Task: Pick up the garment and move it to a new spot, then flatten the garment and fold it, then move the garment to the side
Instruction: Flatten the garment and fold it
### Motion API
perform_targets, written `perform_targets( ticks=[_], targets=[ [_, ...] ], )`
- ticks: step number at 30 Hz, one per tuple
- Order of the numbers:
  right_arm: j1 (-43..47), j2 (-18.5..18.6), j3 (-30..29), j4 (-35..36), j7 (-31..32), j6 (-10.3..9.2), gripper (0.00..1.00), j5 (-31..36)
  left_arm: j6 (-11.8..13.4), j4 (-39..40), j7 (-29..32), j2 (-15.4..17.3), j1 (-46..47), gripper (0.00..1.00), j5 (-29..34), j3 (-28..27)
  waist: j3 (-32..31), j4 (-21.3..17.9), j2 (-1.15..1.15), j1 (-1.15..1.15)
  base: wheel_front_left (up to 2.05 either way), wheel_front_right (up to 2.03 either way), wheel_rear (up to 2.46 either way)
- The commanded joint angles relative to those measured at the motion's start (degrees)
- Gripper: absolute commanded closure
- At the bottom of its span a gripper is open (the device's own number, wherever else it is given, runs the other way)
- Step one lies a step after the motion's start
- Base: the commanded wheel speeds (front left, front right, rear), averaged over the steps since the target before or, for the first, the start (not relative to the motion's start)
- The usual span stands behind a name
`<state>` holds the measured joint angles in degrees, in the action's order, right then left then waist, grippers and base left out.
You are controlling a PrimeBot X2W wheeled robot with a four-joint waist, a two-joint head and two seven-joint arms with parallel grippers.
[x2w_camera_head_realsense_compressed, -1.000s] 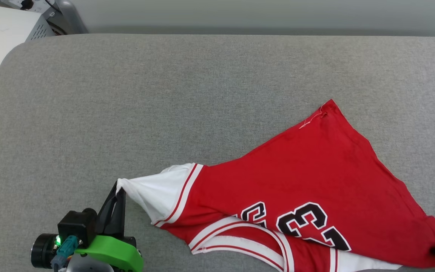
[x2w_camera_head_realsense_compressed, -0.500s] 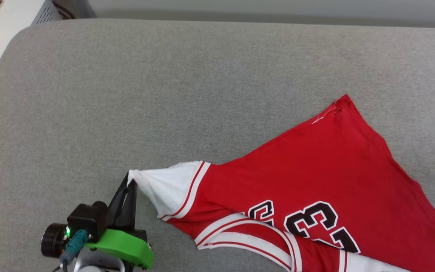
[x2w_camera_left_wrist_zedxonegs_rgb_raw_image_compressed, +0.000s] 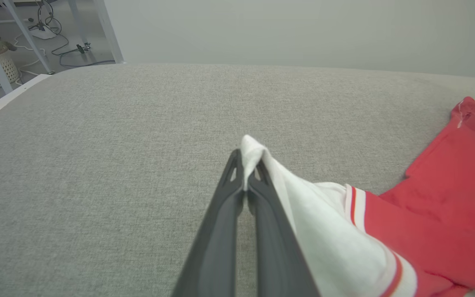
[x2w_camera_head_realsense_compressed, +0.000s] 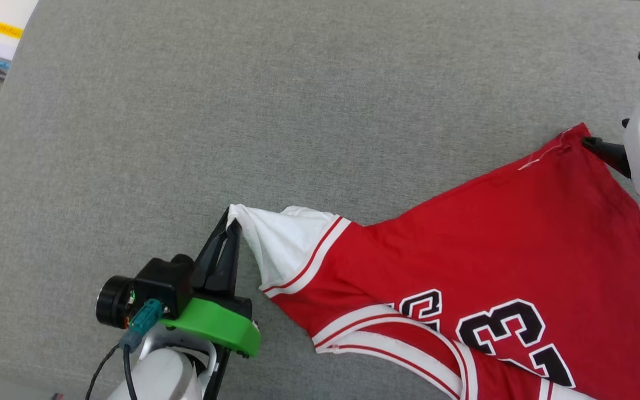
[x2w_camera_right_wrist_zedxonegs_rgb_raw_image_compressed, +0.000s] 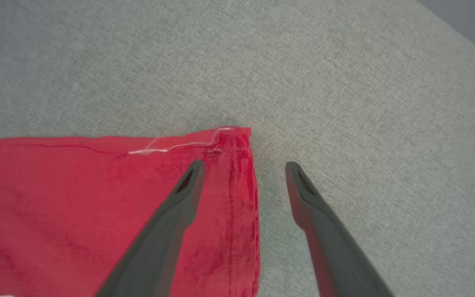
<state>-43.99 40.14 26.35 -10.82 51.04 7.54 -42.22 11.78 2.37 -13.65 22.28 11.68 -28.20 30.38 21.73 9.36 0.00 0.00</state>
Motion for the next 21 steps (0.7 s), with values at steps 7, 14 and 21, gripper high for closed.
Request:
perform_targets(
  ticks=[7,14,21],
  targets=[
    [-4.7,-0.9,8.1,-11.0,-1.7,-0.05,0.0,1.1,-1.4,-1.6,-0.9,-2.0,3.0,1.0,0.8,0.3,4.4,4.1,0.0,0.0,0.0,0.0,0.0],
    [-3.3,-0.1,14.4,-13.4,-5.1,-0.05,1.0,-4.1,-1.7,-3.0,-1.2,-2.6,2.8,1.0,1.0,-0.6,4.1,3.6,0.0,0.0,0.0,0.0,0.0],
    [-5.3,1.5,15.6,-10.8,-18.3,-0.05,1.0,-7.7,-2.0,-3.7,-1.3,-1.7,2.4,1.0,1.7,-1.9,-0.2,1.6,0.0,0.0,0.0,0.0,0.0]
  ],
)
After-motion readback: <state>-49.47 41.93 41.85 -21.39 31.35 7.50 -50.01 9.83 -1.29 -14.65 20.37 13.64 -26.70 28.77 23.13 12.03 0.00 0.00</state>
